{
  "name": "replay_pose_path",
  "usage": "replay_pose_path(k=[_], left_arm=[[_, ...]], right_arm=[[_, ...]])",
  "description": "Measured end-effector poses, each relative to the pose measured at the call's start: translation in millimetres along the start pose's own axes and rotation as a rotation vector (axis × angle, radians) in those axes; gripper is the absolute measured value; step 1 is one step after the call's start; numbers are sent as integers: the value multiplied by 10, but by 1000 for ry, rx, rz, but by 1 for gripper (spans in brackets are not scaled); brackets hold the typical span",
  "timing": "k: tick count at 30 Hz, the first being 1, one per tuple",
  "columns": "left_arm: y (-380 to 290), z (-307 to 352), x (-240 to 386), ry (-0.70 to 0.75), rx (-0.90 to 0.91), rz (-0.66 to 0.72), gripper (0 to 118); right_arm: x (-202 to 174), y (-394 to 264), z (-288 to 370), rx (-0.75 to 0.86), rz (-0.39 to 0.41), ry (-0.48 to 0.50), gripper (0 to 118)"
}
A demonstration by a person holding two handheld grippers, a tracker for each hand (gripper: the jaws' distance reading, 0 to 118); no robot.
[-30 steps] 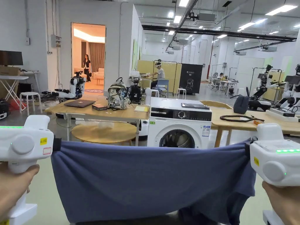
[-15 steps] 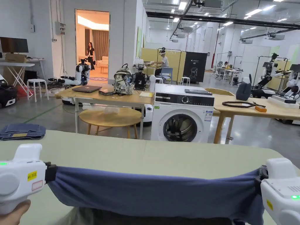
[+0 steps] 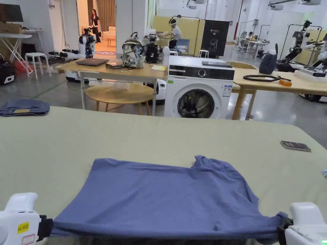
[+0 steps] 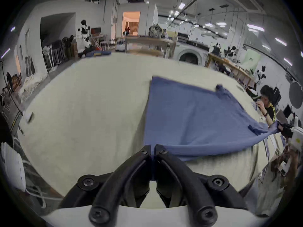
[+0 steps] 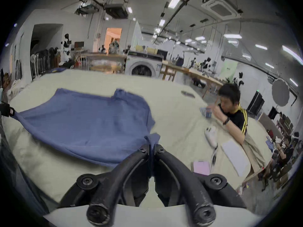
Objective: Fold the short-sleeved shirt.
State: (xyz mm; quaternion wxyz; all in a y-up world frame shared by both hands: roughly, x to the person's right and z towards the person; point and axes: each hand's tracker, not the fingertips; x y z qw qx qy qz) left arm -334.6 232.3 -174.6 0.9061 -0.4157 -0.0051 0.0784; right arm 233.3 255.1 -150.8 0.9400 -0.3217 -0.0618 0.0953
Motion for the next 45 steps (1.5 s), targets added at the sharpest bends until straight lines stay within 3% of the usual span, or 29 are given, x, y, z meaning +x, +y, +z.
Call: replay_pose_path(k=[6,19,20,21,23,29,37,40,41,42,43,44,45], left_arm=[[-265,-403,-8,35,-161,-48,0],[-316,-761,-89,36,-271,-36,0],[-305,-736,-91,33,-268,-31,2],[-288,-697,-94,26,-261,-13,7],[-285,-658,-156,29,-231,16,31],[-11,-388,43,-68,-89,26,38],[276,-273,620,-113,202,-44,38],[344,-258,809,-102,283,-97,31],[356,-227,863,-98,317,-104,19],[384,-162,997,-89,358,-103,9],[397,-129,1046,-82,390,-99,2],[401,-101,1087,-73,406,-98,0],[403,-71,1118,-76,441,-101,0]], right_arm=[[-68,-399,-164,-169,48,30,3],[-47,-787,-842,-364,22,70,6],[-49,-769,-829,-364,17,67,10],[-42,-730,-756,-361,10,63,22],[-37,-647,-699,-364,18,-16,58],[13,-248,-507,-206,-76,27,61],[-445,114,-421,193,-153,59,61],[-599,219,-362,300,-177,96,60],[-676,363,-228,334,-183,94,52],[-723,402,-188,361,-182,84,34],[-770,428,-165,386,-185,78,13],[-812,452,-142,399,-178,72,0],[-859,454,-187,404,-177,82,0]])
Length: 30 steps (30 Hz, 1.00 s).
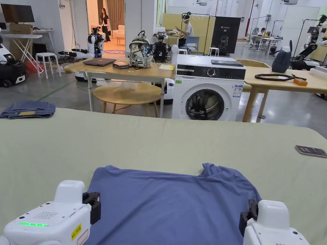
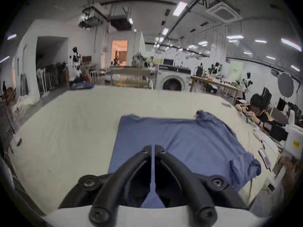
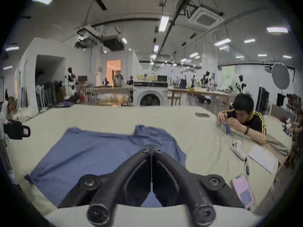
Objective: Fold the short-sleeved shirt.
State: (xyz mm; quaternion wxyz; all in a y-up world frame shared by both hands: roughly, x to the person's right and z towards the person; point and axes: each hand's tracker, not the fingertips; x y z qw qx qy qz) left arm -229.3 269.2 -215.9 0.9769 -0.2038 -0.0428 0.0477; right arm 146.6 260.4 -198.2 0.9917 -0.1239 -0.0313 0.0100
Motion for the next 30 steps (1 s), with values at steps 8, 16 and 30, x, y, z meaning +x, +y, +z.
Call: replay_pose_path(k=[8,16,30], left_arm=[[1,60,-53,116,-32,-36,0],[-216,181,-664,112,-418,88,0],[-908,-106,-1125,227,-708,221,64]], right_arm=[[-146,42,-38,-2,18,37,0],[-59,-107,-105,-95,46,59,0],[39,-332,-115,-170,41,43,0]])
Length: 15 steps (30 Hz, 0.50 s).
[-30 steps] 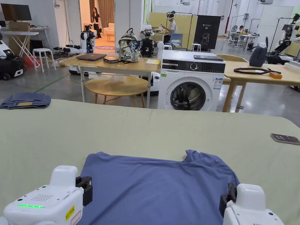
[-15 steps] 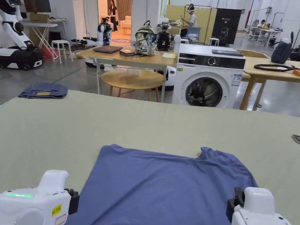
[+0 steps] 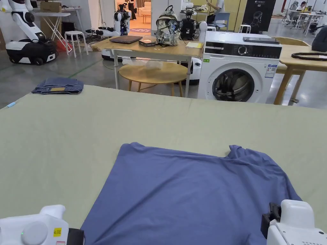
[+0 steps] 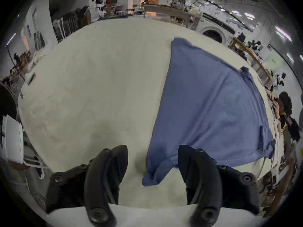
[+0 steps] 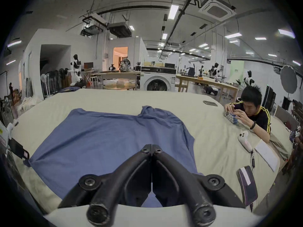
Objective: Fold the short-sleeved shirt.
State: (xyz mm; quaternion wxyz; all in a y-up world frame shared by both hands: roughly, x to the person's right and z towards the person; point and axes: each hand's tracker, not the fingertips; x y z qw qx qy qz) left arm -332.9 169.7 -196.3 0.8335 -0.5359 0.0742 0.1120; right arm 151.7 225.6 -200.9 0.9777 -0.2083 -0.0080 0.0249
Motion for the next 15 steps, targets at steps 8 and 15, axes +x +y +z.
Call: replay_pose_path(k=[8,15], left_arm=[[-262,-170,195,133,-4,-169,54],[-201,-106,119,-13,-7,-143,3]], right_arm=[[21,-111,75,-16,0,-6,0],[158,-214,64,-64,-22,-21,0]])
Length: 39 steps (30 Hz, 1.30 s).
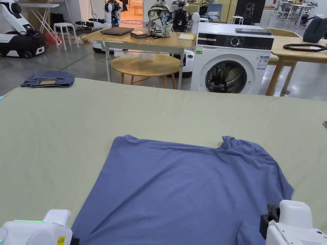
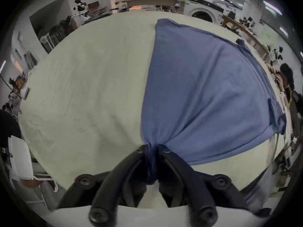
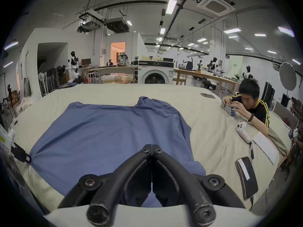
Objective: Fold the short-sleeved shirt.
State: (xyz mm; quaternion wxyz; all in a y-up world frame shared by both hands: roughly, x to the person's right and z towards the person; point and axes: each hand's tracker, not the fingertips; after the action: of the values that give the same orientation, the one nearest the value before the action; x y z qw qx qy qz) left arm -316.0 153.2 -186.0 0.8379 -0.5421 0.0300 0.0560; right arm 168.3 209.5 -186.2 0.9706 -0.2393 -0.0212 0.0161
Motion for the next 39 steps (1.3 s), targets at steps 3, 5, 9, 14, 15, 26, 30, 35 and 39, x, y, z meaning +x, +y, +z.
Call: replay_pose_path(k=[3,5,9,14,15,26,30,35,39], left_arm=[[-7,-4,-25,-15,-1,-5,3],[-29,84,30,-19,2,-3,3],[-35,39,23,-9,9,-19,3],[-52,54,30,-17,10,-11,3],[-55,57,30,-19,10,-9,3],[-11,149,-47,-42,39,15,2],[83,297,-49,-61,106,28,2],[448,381,-51,-73,171,14,2],[912,402,18,-80,216,-3,2]], right_arm=[[144,-9,30,-101,-4,-21,0],[278,-16,16,-183,0,-17,0],[572,-66,29,-308,-40,-19,20],[823,-317,-55,-435,28,-41,74],[834,-392,-60,-473,44,-41,74],[883,-610,-105,-543,-27,72,5],[940,-387,7,-482,-57,82,5],[958,18,-16,-397,-107,122,5],[960,327,-228,-349,-108,112,5]])
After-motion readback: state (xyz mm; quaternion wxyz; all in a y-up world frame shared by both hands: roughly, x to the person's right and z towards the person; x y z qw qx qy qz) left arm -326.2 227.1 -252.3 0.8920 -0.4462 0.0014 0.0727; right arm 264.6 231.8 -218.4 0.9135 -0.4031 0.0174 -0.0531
